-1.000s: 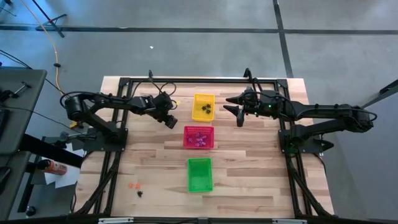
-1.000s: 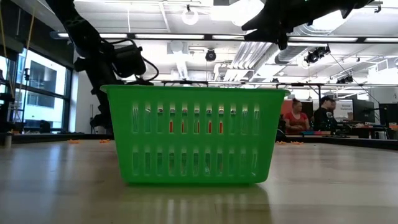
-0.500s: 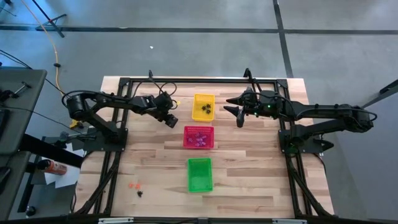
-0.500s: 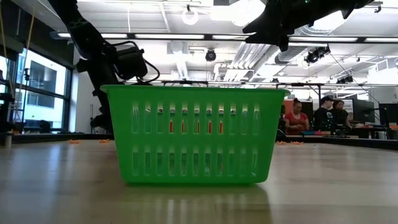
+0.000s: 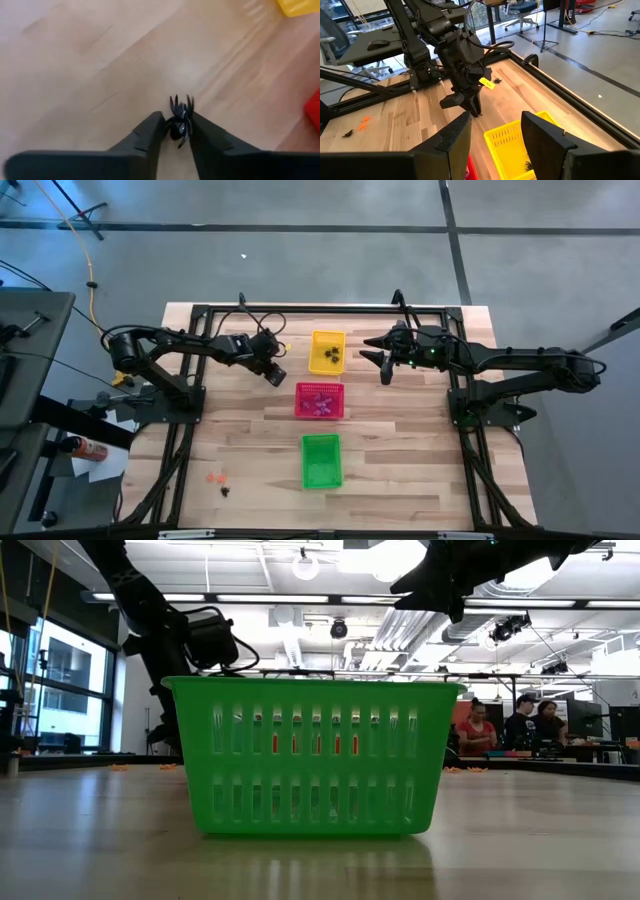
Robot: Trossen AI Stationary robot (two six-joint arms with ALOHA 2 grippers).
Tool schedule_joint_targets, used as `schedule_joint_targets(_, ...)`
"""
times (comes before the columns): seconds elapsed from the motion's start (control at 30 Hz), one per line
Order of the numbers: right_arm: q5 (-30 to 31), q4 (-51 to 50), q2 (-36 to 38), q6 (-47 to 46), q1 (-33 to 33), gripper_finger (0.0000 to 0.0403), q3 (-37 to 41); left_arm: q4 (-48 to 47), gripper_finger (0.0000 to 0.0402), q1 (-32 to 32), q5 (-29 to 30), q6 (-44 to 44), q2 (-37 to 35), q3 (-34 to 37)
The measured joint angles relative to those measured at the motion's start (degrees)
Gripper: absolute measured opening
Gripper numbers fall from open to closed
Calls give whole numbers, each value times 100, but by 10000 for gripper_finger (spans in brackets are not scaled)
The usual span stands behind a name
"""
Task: Sort Halloween decoration
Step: Put the black spider toy into the yellow bin
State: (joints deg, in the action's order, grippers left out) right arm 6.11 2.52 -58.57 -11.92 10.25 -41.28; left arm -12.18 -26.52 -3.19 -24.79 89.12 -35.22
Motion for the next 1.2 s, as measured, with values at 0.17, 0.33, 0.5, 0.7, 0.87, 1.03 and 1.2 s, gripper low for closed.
schedule_joint_targets(0.17, 0, -4, 0, 0, -1, 169, 0, 15, 30, -14, 11, 151, -167, 14)
schedule_joint_targets(0.33, 60, -17, 0, 2, -1, 169, 0, -52, 5, -99, -3, 152, -551, 35)
schedule_joint_targets(0.5, 253, -17, 0, 2, 1, 169, 0, -9, 8, -266, -136, 151, -1210, 34)
schedule_joint_targets(0.7, 257, 39, 0, 0, 1, 169, 0, 320, 3, -346, -624, 569, -2201, -321)
schedule_joint_targets(0.87, 257, 715, 1, 37, 1, 169, 0, 1084, 3, -174, -813, 1220, -2561, -1047)
schedule_joint_targets(1.03, 105, 1701, 2, 177, 1, 169, 0, 1748, 2, 310, -823, 1999, -2541, -1775)
schedule_joint_targets(1.2, -704, 2307, 2, 189, -15, 169, -1, 2520, 1, 1053, -834, 2052, -2533, -1956)
